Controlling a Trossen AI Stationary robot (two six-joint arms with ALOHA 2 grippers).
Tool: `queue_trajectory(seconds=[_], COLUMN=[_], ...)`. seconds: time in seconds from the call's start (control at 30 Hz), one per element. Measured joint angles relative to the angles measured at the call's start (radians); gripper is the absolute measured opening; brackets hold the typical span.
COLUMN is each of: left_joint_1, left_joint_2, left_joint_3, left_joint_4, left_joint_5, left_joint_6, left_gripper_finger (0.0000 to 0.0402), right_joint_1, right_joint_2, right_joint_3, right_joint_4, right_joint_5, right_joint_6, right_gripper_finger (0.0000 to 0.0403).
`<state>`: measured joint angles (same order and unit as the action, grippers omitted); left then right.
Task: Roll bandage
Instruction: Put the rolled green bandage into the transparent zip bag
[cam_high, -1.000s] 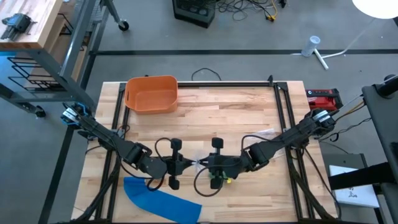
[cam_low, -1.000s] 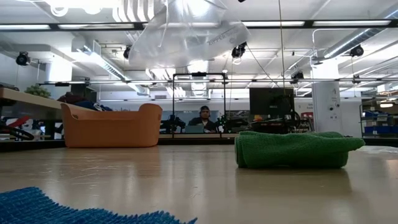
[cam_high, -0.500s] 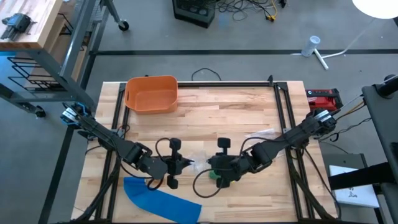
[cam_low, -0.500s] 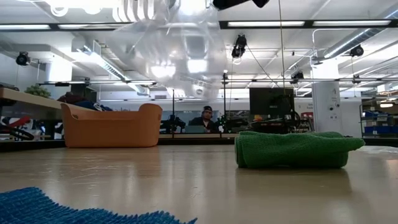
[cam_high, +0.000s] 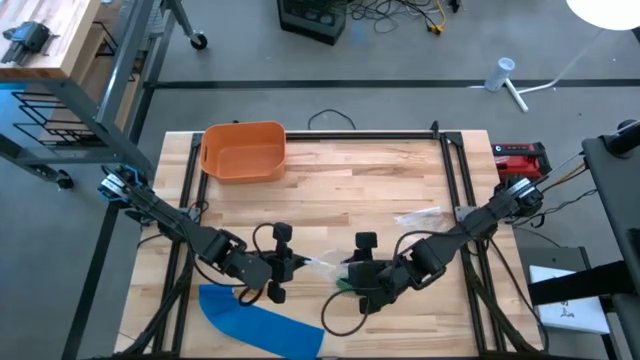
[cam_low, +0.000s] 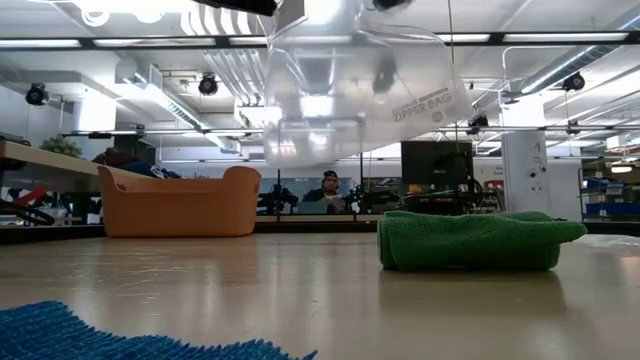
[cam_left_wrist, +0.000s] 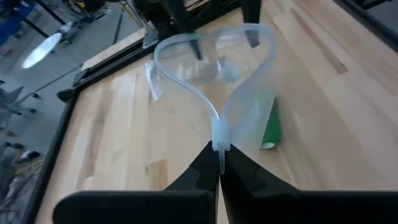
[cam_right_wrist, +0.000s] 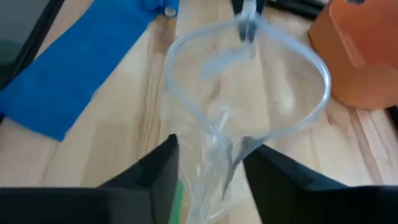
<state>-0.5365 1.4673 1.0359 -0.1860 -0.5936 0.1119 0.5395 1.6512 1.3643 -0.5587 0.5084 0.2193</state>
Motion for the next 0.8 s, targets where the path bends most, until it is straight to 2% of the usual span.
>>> queue_trajectory(seconds=[0.17,0.33,0.57,0.8], left_joint_1=[0.000,0.000,0.000,0.005], left_joint_2=[0.000,0.000,-0.005,-0.020], left_joint_3=[0.000,0.000,0.000,0.000], left_joint_4=[-0.026,-0.051,-0.096,-0.188], left_joint_5=[0.031,0.031,0.030,-0.031], left_joint_6=[-0.021,-0.026,-0.054,-0.119], left_gripper_finger=[0.0000,0.0000,0.0000,0.0000], right_joint_1=[0.010,0.010,0.021,0.037], right_joint_2=[-0.006,-0.024,-0.045,0.056], right_joint_3=[0.000,0.000,-0.003,-0.051], right_joint_4=[-0.042,-0.046,-0.066,-0.065], right_joint_5=[0.004,0.003,-0.091,-0.100], right_joint_6=[0.043,0.043,0.129,0.260], right_gripper_finger=[0.0248,0.0284,0.0306,0.0309])
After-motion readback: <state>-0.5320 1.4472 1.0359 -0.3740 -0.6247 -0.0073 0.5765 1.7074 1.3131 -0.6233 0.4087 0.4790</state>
